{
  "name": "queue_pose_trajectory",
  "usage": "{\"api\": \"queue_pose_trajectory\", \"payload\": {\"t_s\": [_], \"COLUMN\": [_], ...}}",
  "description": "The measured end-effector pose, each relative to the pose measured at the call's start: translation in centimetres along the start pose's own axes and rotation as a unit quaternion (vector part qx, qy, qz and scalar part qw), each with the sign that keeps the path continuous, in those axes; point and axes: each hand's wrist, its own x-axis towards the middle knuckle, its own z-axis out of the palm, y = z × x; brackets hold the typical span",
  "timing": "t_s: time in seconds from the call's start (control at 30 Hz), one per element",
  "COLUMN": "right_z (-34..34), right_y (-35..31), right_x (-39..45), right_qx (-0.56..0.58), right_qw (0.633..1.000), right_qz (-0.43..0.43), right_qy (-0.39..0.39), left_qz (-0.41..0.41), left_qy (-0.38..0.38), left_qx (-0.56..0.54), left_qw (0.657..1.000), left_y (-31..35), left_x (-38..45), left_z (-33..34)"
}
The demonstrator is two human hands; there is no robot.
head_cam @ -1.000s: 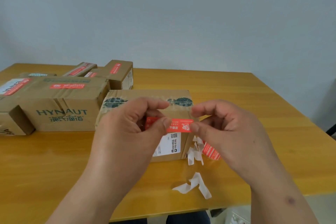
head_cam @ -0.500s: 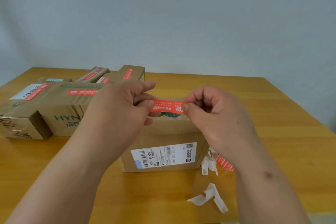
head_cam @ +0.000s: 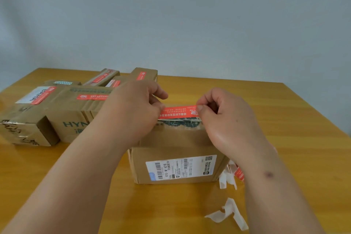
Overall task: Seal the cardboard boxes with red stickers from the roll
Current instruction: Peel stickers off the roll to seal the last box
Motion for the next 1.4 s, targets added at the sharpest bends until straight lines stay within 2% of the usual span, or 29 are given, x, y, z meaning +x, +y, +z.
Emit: {"api": "queue_pose_trajectory", "payload": {"t_s": [0.17, 0.37, 0.53, 0.6, 0.7, 0.87, 1.07, 1.27, 1.4], "right_z": [0.8, 1.1, 1.3, 1.4, 1.4, 1.4, 1.4, 1.5, 1.7], "right_y": [0.4, 0.4, 0.5, 0.6, 0.7, 1.0, 1.3, 1.4, 1.4], "right_x": [0.5, 0.8, 1.0, 1.1, 1.1, 1.0, 1.0, 1.0, 1.1], "right_qx": [-0.066, -0.103, -0.099, -0.096, -0.094, -0.089, -0.091, -0.091, -0.108], "right_qw": [0.998, 0.994, 0.995, 0.995, 0.995, 0.996, 0.996, 0.996, 0.994], "right_qz": [0.016, 0.018, 0.021, 0.019, 0.011, -0.003, -0.012, -0.014, -0.021], "right_qy": [-0.007, -0.004, 0.0, 0.003, 0.005, 0.018, 0.023, 0.019, 0.018], "left_qz": [-0.041, -0.053, 0.002, 0.003, -0.024, 0.013, 0.019, -0.032, 0.011], "left_qy": [-0.067, -0.101, -0.025, -0.025, -0.07, 0.005, -0.007, -0.092, -0.028], "left_qx": [0.064, 0.096, 0.101, 0.101, 0.122, 0.07, 0.109, 0.193, 0.145], "left_qw": [0.995, 0.989, 0.995, 0.995, 0.99, 0.997, 0.994, 0.976, 0.989], "left_y": [1.2, 1.5, 0.8, 0.7, 1.0, -0.2, 0.1, 1.6, 0.3], "left_x": [1.0, 1.5, 1.4, 1.8, 2.4, 2.0, 1.9, 2.7, 2.2], "left_z": [0.1, 0.1, 0.4, 0.5, 0.7, 1.9, 1.8, 0.9, 1.3]}}
